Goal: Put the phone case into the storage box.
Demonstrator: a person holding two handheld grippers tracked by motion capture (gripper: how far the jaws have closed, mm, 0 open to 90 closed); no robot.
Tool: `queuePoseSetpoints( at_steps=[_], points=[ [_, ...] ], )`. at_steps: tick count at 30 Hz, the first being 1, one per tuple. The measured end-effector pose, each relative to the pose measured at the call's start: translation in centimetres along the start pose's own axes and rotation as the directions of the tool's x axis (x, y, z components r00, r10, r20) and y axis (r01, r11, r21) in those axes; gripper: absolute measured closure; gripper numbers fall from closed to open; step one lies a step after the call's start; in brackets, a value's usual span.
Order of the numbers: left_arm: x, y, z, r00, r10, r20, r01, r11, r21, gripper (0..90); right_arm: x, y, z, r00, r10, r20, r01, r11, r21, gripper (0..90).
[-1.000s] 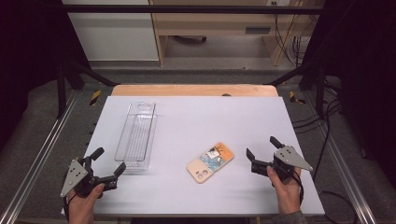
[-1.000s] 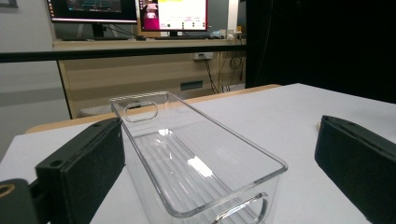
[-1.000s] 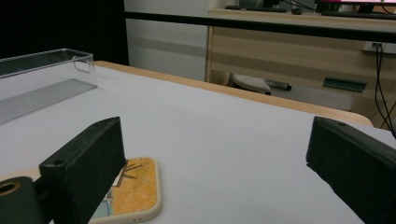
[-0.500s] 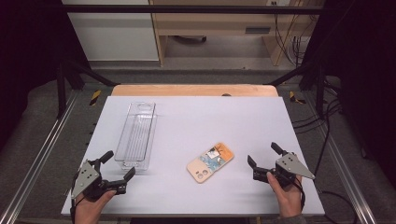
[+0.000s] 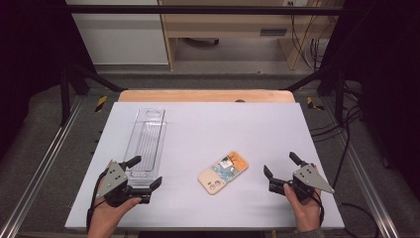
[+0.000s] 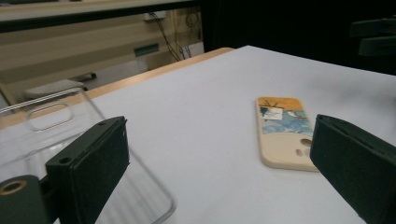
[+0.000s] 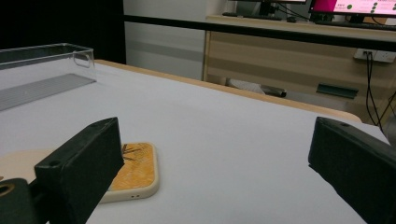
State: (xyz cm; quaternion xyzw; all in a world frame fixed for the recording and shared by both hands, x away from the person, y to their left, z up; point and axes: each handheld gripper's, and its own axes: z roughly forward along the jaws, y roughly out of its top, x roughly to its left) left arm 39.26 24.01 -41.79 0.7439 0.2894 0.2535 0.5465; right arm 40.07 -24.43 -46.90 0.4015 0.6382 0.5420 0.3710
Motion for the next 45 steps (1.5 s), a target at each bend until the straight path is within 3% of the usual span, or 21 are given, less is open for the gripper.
queuePoseSetpoints(
  at_steps=[4, 10, 12, 19, 24, 27, 32, 35, 42, 43, 45],
  points=[
    [-0.8, 0.7, 2.1, 0.9957, -0.033, 0.087, 0.029, 0.9985, 0.047, 4.4, 0.1, 0.0, 0.0, 1.0, 0.001, -0.006, -0.001, 1.0, -0.004, 3.0],
    [-1.6, 1.2, 4.1, 0.9921, -0.028, 0.122, 0.019, 0.9969, 0.076, 4.1, 0.3, 0.0, 0.0, 1.0, -0.004, -0.007, 0.004, 1.0, -0.01, 3.0],
    [-2.1, 1.5, 5.3, 0.9883, -0.042, 0.147, 0.026, 0.994, 0.106, 4.1, 0.3, -0.1, 0.0, 1.0, -0.004, -0.009, 0.004, 1.0, -0.004, 2.9],
    [-2.9, 1.8, 7.8, 0.9847, -0.031, 0.171, -0.001, 0.9828, 0.185, 4.3, 0.3, -0.1, 0.0, 0.9999, -0.005, -0.01, 0.005, 1.0, -0.003, 2.8],
    [-3.4, 2.1, 8.9, 0.9819, -0.024, 0.188, -0.014, 0.9795, 0.201, 4.4, 0.3, -0.1, 0.1, 0.9997, -0.02, -0.01, 0.02, 1.0, -0.002, 2.7],
    [-3.9, 2.4, 9.6, 0.9813, 0.01, 0.192, -0.05, 0.9773, 0.206, 3.8, 0.1, 0.0, 0.0, 0.9999, -0.009, -0.011, 0.009, 1.0, -0.009, 2.5],
    [-4.4, 3.0, 10.7, 0.9781, 0.027, 0.206, -0.074, 0.9717, 0.224, 3.4, 0.1, 0.0, -0.1, 0.9999, -0.009, -0.01, 0.009, 1.0, -0.01, 2.5],
    [-4.8, 3.3, 11.5, 0.9778, 0.03, 0.207, -0.084, 0.962, 0.26, 3.4, 0.1, 0.0, -0.3, 1.0, -0.003, -0.007, 0.003, 1.0, -0.017, 2.4],
    [-5.1, 3.2, 12.7, 0.9756, 0.017, 0.219, -0.082, 0.9528, 0.292, 3.4, 0.3, -0.1, -0.2, 0.9999, -0.005, -0.016, 0.004, 1.0, -0.008, 2.4],
    [-5.3, 3.0, 13.2, 0.9757, 0.021, 0.218, -0.089, 0.9473, 0.308, 3.4, 0.4, 0.0, -0.2, 0.9997, -0.01, -0.02, 0.01, 1.0, -0.008, 2.4],
    [-5.4, 2.9, 13.4, 0.9747, 0.023, 0.223, -0.094, 0.9439, 0.316, 3.3, 0.6, 0.0, -0.2, 0.9997, -0.012, -0.023, 0.012, 1.0, -0.01, 2.4]
  ],
)
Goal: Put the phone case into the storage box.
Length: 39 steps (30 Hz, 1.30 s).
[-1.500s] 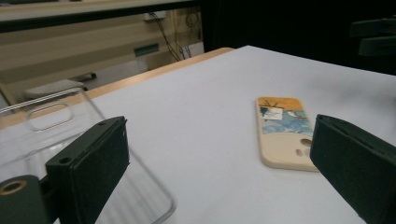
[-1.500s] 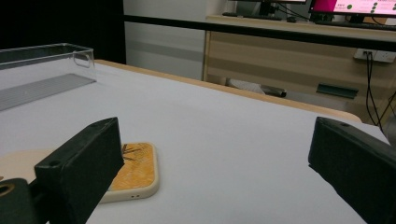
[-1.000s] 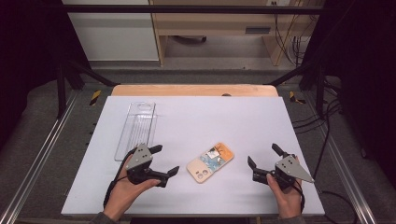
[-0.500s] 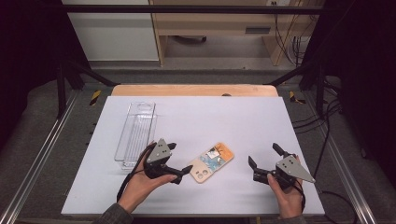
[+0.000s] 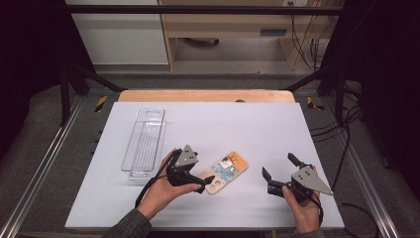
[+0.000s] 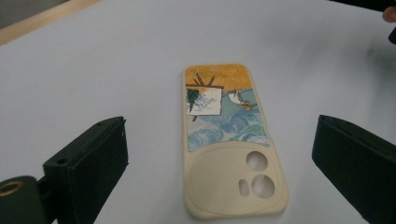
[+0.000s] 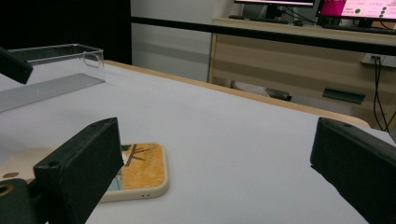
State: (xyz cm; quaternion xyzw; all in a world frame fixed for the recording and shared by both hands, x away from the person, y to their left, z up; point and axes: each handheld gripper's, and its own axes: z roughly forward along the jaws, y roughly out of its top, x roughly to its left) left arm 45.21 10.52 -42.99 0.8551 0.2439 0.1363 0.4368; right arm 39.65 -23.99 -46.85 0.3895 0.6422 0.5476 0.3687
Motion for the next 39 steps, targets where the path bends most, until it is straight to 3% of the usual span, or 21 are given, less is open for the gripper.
queuePoseSetpoints(
  at_steps=[8, 24, 39],
  points=[
    [-0.4, -0.2, 2.0, 0.9998, 0.004, 0.021, -0.005, 0.9981, 0.062, 3.3, 0.2, -0.1, 0.1, 0.9999, -0.004, -0.011, 0.004, 1.0, 0.01, 2.3],
    [-0.8, -0.7, 5.7, 0.9994, -0.015, 0.031, 0.009, 0.9863, 0.165, 3.8, 0.4, -0.2, 0.2, 0.9995, -0.009, -0.031, 0.01, 1.0, 0.023, 2.3],
    [-1.2, -1.1, 6.7, 0.9995, -0.01, 0.03, 0.003, 0.9771, 0.213, 3.6, 0.6, -0.2, 0.4, 0.9989, -0.006, -0.045, 0.008, 1.0, 0.029, 2.3]
  ],
)
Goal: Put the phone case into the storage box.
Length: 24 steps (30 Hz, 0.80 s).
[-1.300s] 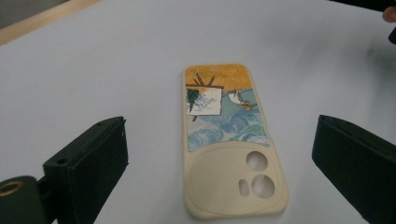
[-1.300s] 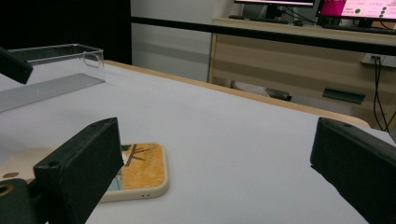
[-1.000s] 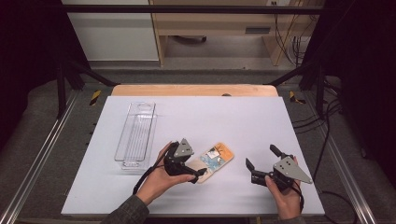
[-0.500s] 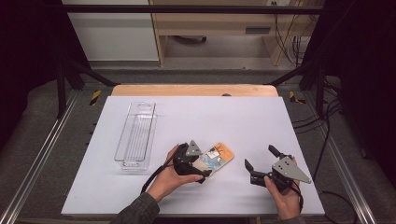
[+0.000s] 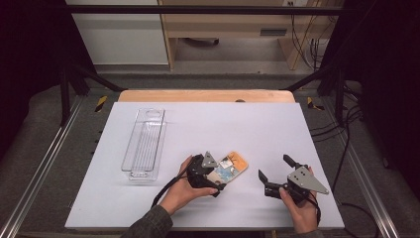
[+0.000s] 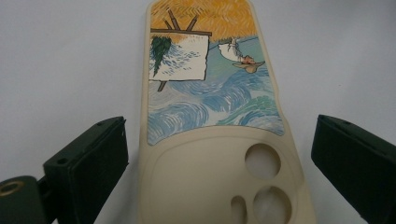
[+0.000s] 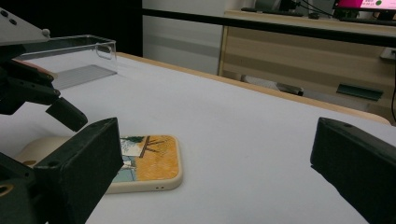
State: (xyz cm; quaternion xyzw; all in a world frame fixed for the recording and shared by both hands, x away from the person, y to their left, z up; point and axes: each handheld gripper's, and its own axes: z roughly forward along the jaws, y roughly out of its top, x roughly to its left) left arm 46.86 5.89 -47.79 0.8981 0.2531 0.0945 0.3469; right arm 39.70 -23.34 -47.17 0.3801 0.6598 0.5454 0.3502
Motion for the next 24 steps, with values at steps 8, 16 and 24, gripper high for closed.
queuePoseSetpoints(
  at_steps=[8, 16, 24],
  points=[
    [-0.1, -0.1, 0.5, 1.0, -0.001, -0.002, 0.001, 0.9998, 0.02, 3.7, 0.0, 0.0, 0.0, 1.0, 0.002, -0.002, -0.002, 1.0, 0.0, 2.3],
    [-0.2, -0.2, 0.9, 1.0, 0.002, -0.001, -0.002, 0.9991, 0.043, 4.4, 0.0, 0.0, 0.0, 1.0, -0.001, -0.006, 0.001, 1.0, 0.0, 2.3],
    [-0.3, -0.3, 1.0, 0.9998, 0.007, -0.018, -0.006, 0.9985, 0.055, 7.5, 0.0, 0.0, 0.0, 1.0, -0.002, -0.006, 0.002, 1.0, 0.001, 2.3]
  ],
)
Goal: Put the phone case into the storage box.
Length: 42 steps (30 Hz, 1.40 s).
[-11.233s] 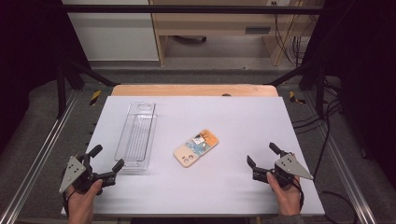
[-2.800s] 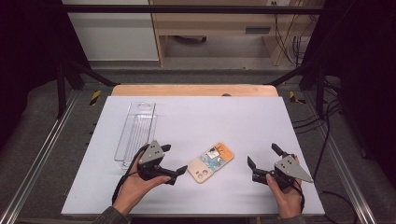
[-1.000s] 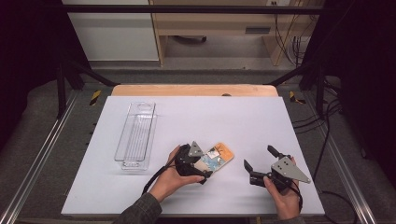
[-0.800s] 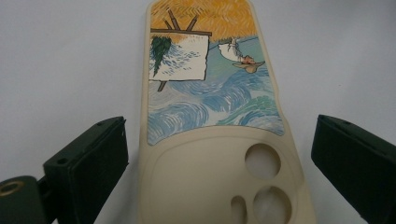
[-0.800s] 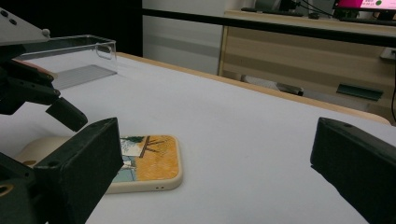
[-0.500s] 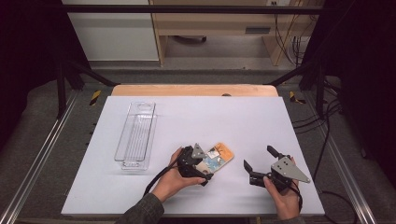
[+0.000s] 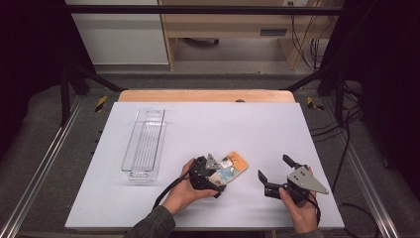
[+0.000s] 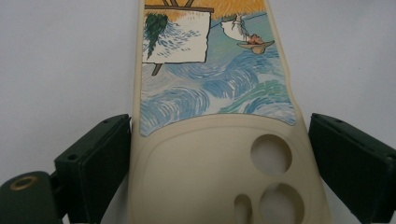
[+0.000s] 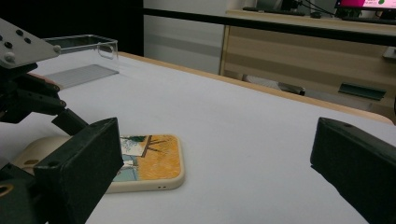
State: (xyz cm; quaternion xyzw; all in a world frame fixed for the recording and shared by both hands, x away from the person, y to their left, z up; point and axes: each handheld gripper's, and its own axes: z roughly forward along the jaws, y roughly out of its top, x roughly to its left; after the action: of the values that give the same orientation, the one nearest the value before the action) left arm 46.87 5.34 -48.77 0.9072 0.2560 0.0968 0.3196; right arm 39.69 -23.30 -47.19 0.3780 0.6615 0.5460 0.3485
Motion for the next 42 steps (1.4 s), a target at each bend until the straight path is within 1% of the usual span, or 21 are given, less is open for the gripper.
queuePoseSetpoints(
  at_steps=[5, 8, 10, 12, 14, 15, 16, 19, 24, 29, 42],
  points=[
    [-0.1, 0.0, 0.0, 1.0, 0.002, -0.01, -0.002, 1.0, -0.001, 8.7, 0.0, 0.0, 0.0, 1.0, 0.0, -0.001, 0.0, 1.0, 0.001, 2.3],
    [-0.2, 0.1, -0.1, 0.9999, 0.012, -0.011, -0.012, 0.9999, 0.004, 10.1, 0.1, 0.0, 0.0, 1.0, 0.0, -0.001, 0.0, 1.0, 0.002, 2.3],
    [-0.3, 0.1, -0.2, 0.9992, 0.034, -0.018, -0.034, 0.9994, 0.003, 10.6, 0.1, 0.0, 0.0, 1.0, 0.001, -0.002, -0.001, 1.0, 0.002, 2.3],
    [-0.3, 0.1, -0.2, 0.9989, 0.042, -0.022, -0.042, 0.9991, 0.0, 10.8, 0.1, 0.0, 0.0, 1.0, 0.001, -0.002, -0.001, 1.0, 0.002, 2.3],
    [-0.3, 0.1, -0.3, 0.9989, 0.041, -0.022, -0.041, 0.9991, -0.003, 11.0, 0.1, 0.0, 0.0, 1.0, 0.001, -0.003, -0.001, 1.0, 0.002, 2.3],
    [-0.2, 0.2, -0.4, 0.9993, 0.032, -0.017, -0.033, 0.9993, -0.018, 11.1, 0.1, 0.0, 0.0, 1.0, 0.001, -0.004, -0.001, 1.0, 0.003, 2.3],
    [-0.2, 0.2, -0.4, 0.9993, 0.032, -0.017, -0.033, 0.9993, -0.018, 11.2, 0.1, 0.0, 0.0, 1.0, 0.001, -0.004, -0.001, 1.0, 0.003, 2.3],
    [-0.1, 0.2, -0.7, 0.9995, 0.027, -0.017, -0.027, 0.9988, -0.04, 11.3, 0.2, 0.0, 0.0, 1.0, 0.0, -0.005, 0.0, 1.0, 0.002, 2.3],
    [0.3, 0.2, -1.2, 0.9996, 0.024, -0.013, -0.025, 0.9985, -0.05, 11.6, 0.2, 0.0, 0.1, 1.0, 0.0, -0.008, 0.0, 1.0, 0.004, 2.3],
    [0.4, 0.3, -1.9, 0.9993, 0.03, -0.02, -0.032, 0.9964, -0.078, 11.6, 0.3, 0.0, 0.1, 1.0, 0.0, -0.009, 0.0, 1.0, 0.006, 2.4],
    [0.8, 0.5, -3.4, 0.999, 0.027, -0.036, -0.031, 0.9923, -0.12, 11.6, 0.4, 0.0, 0.1, 0.9999, -0.005, -0.01, 0.005, 1.0, 0.007, 2.4]
  ],
)
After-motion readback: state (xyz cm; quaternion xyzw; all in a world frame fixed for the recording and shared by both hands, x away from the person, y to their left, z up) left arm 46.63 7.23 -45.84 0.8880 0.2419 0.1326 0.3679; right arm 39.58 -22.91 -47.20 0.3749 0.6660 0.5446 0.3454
